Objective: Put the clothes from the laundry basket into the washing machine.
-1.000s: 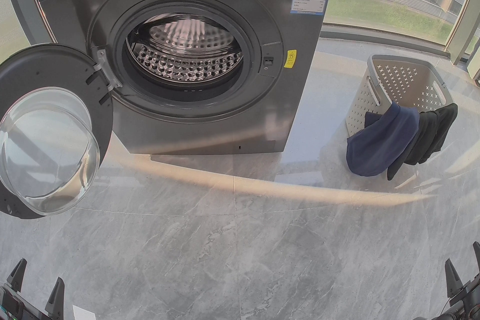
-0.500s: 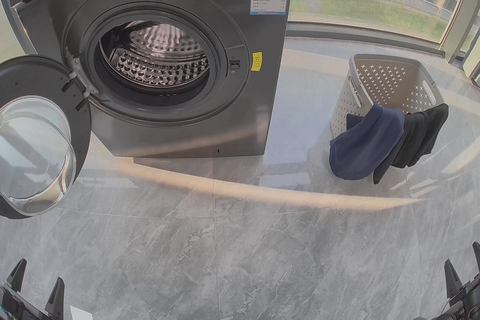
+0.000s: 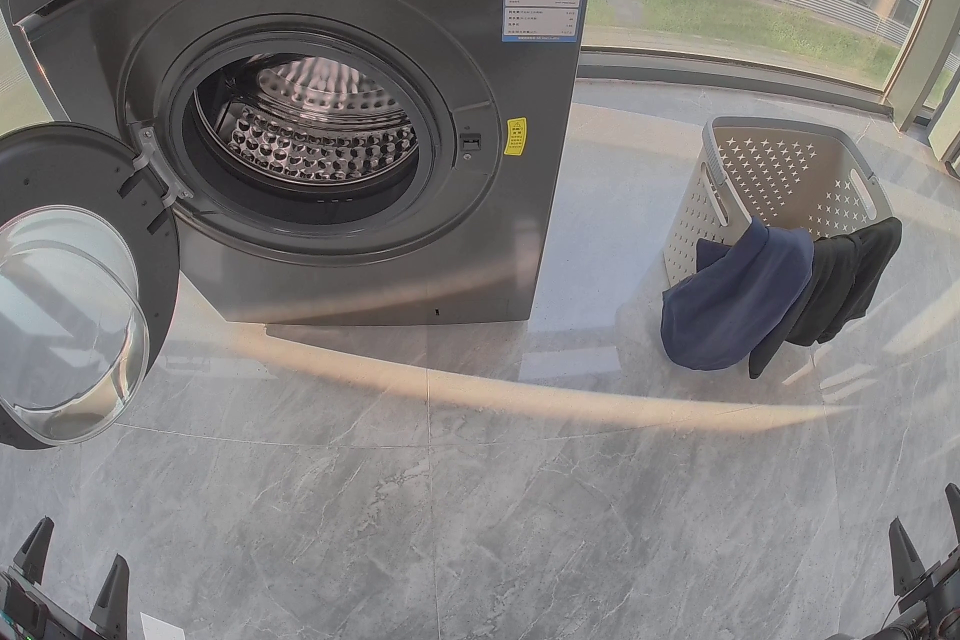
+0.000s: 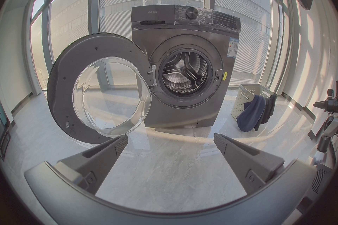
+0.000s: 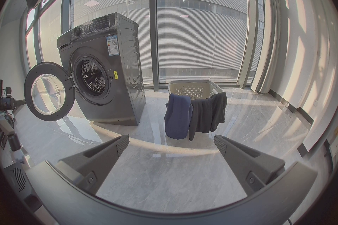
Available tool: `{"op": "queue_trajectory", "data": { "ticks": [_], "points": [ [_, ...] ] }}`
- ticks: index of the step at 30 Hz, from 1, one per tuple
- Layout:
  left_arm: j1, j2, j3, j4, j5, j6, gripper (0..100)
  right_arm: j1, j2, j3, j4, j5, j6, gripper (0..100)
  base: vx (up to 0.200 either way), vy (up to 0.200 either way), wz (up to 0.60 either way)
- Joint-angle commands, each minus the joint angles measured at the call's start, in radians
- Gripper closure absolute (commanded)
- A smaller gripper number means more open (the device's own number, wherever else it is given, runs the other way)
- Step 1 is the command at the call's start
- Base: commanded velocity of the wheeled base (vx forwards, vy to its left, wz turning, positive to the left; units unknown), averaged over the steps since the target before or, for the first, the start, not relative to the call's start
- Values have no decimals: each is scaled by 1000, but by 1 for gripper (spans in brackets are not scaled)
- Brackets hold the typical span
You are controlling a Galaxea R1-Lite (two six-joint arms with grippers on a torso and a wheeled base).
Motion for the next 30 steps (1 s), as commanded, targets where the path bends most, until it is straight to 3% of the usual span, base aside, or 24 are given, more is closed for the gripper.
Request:
{"op": "queue_trajectory", "data": {
  "ticks": [1,30],
  "points": [
    [0,-12,15,0,-1,-1,0,0,-8,13,0,0,1,0,0,-200,0],
    [0,-12,15,-1,2,-1,0,-1,-8,13,-1,0,0,0,0,-200,0]
  ]
}}
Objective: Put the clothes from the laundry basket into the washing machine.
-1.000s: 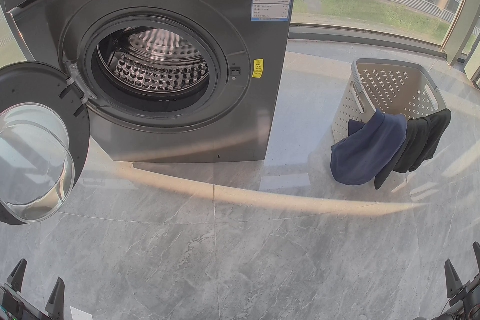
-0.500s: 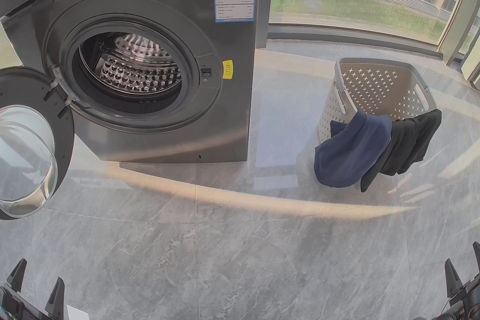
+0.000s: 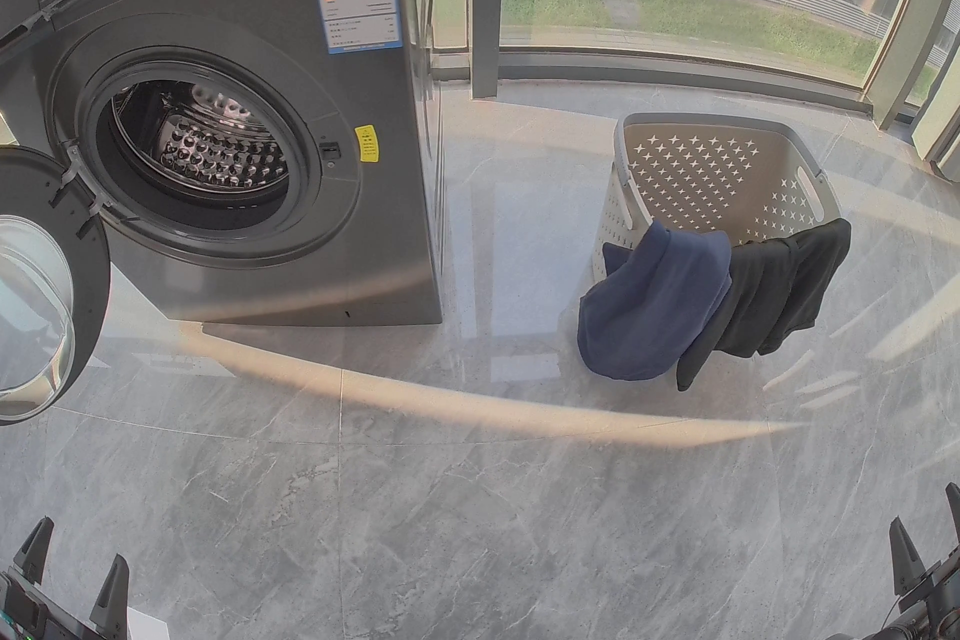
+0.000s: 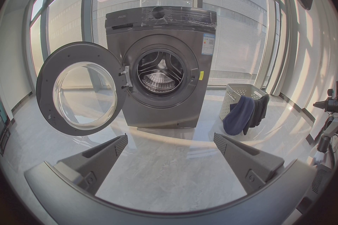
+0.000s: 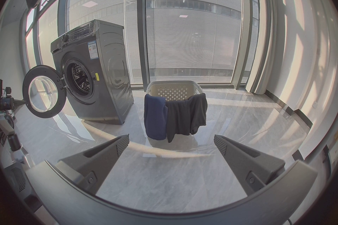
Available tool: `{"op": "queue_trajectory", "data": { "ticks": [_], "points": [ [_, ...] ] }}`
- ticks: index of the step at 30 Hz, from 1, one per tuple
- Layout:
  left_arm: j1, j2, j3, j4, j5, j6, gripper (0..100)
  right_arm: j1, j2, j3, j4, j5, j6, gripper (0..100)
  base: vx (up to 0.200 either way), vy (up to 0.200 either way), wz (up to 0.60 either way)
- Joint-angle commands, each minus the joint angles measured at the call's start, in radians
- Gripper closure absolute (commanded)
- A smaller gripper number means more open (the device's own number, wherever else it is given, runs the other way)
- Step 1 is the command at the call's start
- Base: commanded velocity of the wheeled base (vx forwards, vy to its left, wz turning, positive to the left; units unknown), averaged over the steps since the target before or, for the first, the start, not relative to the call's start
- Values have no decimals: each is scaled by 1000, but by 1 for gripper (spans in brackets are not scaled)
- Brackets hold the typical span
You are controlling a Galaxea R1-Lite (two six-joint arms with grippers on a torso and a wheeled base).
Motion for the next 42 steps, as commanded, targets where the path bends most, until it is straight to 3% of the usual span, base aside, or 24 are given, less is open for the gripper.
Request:
{"op": "queue_trajectory", "data": {
  "ticks": [1,10,17,28,37,42],
  "points": [
    [0,-12,15,0,-1,0,0,-1,-10,13,1,0,0,0,0,-200,0],
    [0,-12,15,0,1,-3,0,-1,-10,13,1,0,-2,0,0,-200,0],
    [2,-12,15,0,2,-6,0,1,-10,13,1,0,0,0,0,0,0],
    [2,-12,16,0,2,-6,0,-1,-10,13,1,-1,1,0,200,0,0],
    [2,-12,15,0,2,-6,0,-1,-10,13,1,0,0,0,0,0,0],
    [2,-12,15,0,2,-8,0,-1,-10,13,1,-1,1,0,0,-200,0]
  ]
}}
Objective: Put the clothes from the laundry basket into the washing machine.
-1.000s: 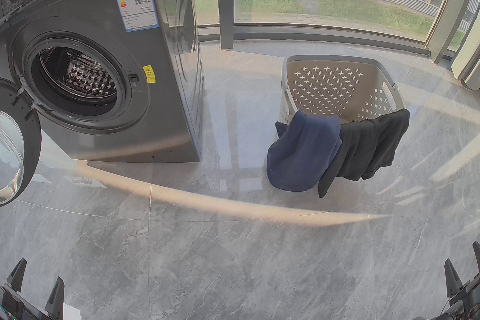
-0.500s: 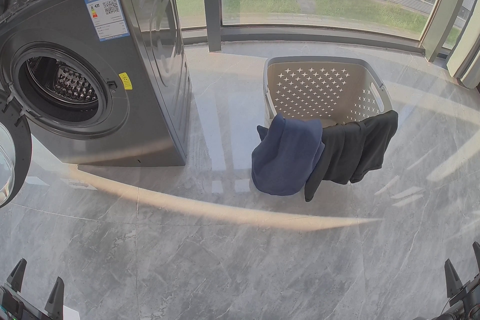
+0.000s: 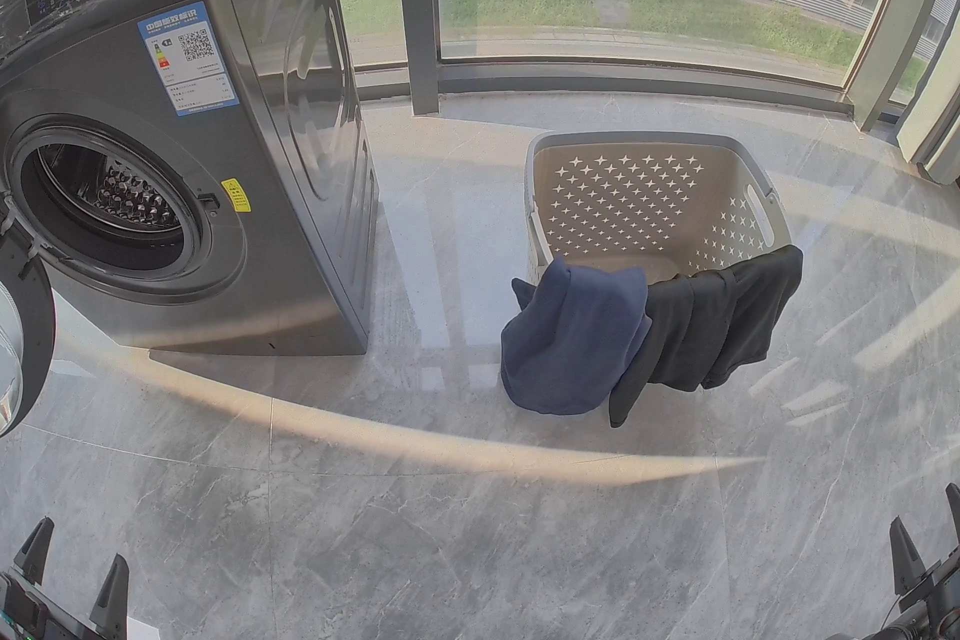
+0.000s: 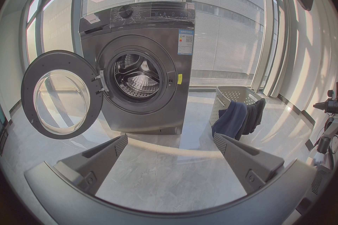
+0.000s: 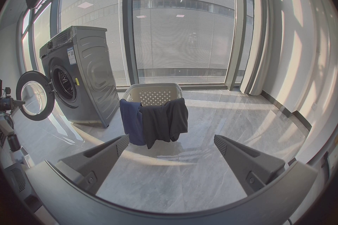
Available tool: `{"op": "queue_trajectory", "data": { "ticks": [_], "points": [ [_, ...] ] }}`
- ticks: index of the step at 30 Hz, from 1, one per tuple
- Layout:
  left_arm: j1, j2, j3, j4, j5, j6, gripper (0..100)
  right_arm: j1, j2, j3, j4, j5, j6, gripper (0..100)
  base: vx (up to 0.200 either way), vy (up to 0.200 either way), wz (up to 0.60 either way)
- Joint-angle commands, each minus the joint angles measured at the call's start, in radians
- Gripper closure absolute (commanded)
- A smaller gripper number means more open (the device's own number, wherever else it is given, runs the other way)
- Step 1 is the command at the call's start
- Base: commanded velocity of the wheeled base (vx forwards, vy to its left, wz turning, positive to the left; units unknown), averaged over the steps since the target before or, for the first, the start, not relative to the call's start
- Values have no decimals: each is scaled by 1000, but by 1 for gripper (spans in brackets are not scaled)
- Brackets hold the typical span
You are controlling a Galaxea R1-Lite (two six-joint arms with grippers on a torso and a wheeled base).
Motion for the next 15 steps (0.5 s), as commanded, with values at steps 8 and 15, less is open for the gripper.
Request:
{"op": "queue_trajectory", "data": {
  "ticks": [8,15],
  "points": [
    [1,-12,15,0,1,-2,0,0,-11,13,0,0,0,0,0,-200,0],
    [-1,-12,16,0,1,-2,0,0,-11,13,0,0,0,0,0,-200,0]
  ]
}}
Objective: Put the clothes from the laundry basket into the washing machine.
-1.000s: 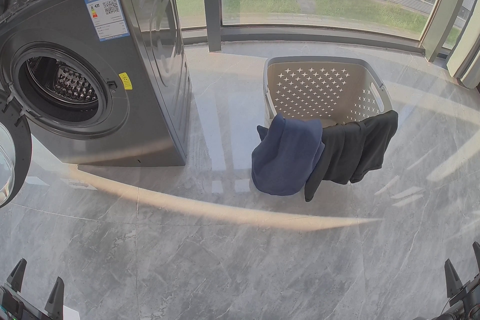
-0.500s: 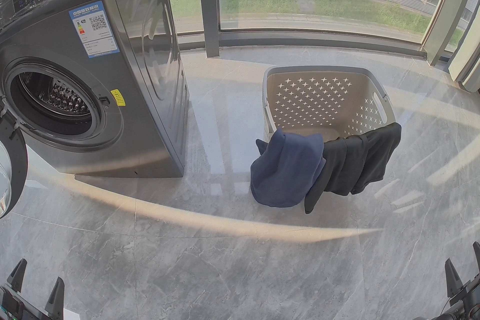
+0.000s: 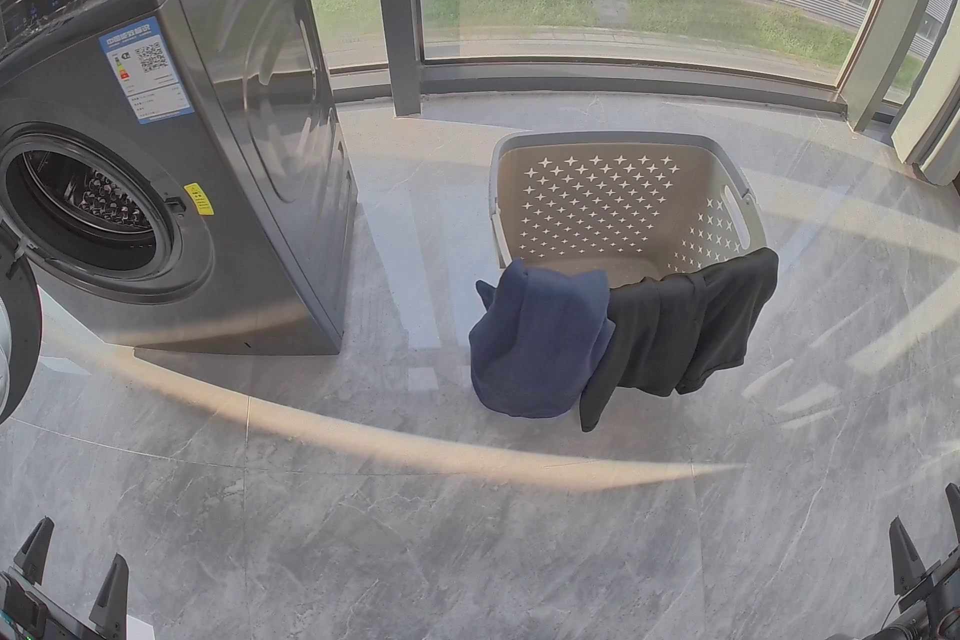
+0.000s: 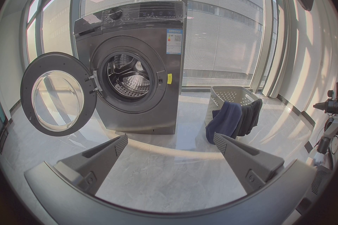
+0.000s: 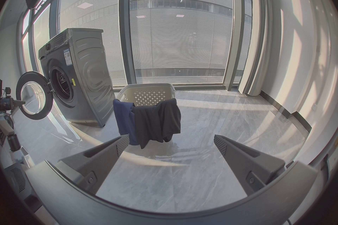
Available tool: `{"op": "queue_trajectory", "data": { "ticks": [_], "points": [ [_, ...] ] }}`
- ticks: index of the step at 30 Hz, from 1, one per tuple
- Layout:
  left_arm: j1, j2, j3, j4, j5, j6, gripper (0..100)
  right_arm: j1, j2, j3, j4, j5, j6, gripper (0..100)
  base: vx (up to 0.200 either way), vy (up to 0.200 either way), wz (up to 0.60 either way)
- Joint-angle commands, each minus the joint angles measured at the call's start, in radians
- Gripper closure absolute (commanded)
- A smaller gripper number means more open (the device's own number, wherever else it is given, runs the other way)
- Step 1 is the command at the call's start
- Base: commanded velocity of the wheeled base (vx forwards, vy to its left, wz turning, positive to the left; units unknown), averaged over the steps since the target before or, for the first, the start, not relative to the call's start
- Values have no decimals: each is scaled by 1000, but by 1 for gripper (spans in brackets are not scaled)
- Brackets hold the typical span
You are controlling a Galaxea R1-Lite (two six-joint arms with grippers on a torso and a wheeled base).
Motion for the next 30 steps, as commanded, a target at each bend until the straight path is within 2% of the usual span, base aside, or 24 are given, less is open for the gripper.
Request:
{"op": "queue_trajectory", "data": {
  "ticks": [1,7,17,28,30],
  "points": [
    [0,-12,16,0,0,-1,0,0,-12,13,0,0,-1,0,0,-200,0],
    [0,-12,15,0,0,-1,0,0,-12,13,0,0,-1,0,0,-200,0],
    [0,-12,16,0,0,-1,0,0,-12,13,0,0,-1,0,0,0,0],
    [0,-12,16,0,0,-1,0,0,-12,13,0,0,-1,0,200,0,0],
    [0,-12,16,0,0,-2,0,0,-12,13,0,0,-1,0,0,0,0]
  ]
}}
